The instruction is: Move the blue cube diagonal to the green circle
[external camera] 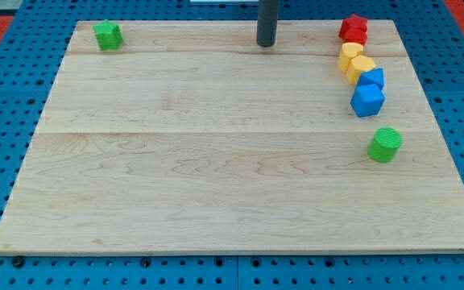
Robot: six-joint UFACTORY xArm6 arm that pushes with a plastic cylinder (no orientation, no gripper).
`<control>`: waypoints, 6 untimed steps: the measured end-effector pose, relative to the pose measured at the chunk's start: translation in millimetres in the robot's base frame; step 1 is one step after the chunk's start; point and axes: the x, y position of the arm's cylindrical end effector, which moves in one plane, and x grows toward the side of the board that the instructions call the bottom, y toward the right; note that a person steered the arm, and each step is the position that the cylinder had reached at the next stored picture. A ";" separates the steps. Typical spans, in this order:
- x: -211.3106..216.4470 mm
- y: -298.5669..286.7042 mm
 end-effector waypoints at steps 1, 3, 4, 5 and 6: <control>86.3 2.0; 136.3 69.1; 136.4 115.3; 136.5 160.5; 136.8 194.2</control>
